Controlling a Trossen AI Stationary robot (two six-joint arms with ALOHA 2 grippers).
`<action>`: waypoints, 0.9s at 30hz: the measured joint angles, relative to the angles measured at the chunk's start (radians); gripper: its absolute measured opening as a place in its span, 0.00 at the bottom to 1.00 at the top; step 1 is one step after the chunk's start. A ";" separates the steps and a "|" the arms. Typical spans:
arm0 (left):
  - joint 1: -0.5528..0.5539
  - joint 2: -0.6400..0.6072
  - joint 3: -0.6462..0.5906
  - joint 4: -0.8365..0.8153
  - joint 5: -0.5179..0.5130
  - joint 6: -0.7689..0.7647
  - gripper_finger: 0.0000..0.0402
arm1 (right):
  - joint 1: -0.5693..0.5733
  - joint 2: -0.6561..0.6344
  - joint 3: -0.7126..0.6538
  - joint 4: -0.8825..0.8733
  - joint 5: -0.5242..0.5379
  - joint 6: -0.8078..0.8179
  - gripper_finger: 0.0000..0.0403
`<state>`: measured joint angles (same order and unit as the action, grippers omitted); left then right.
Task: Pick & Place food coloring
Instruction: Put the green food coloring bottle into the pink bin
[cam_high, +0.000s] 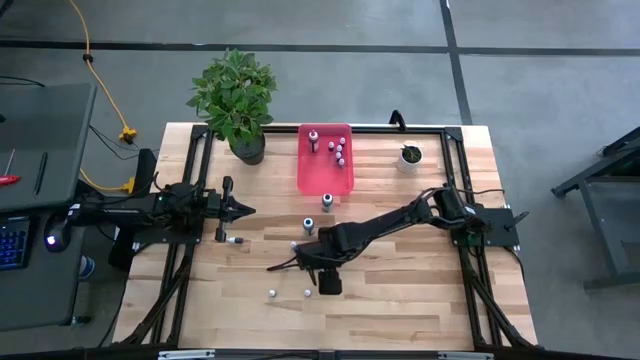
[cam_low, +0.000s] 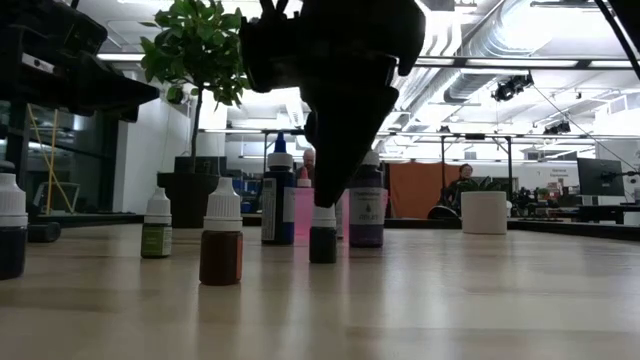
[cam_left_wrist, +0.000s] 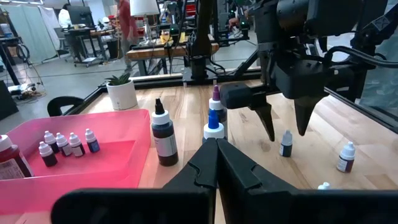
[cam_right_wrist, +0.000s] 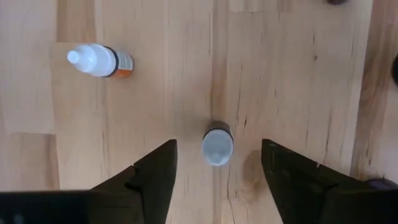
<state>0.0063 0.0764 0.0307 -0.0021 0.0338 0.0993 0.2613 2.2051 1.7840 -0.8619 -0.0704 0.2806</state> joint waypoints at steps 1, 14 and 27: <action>0.000 0.000 0.000 0.000 0.000 0.000 0.00 | 0.001 0.000 0.000 0.000 0.000 0.000 0.52; 0.000 0.000 0.000 0.000 0.000 0.000 0.00 | 0.015 0.007 0.000 0.018 -0.004 -0.019 0.29; 0.000 0.000 0.000 0.000 0.000 0.000 0.00 | 0.014 0.016 0.001 0.025 -0.024 -0.018 0.14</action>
<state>0.0062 0.0765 0.0306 -0.0021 0.0338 0.0993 0.2756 2.2211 1.7847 -0.8366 -0.0942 0.2630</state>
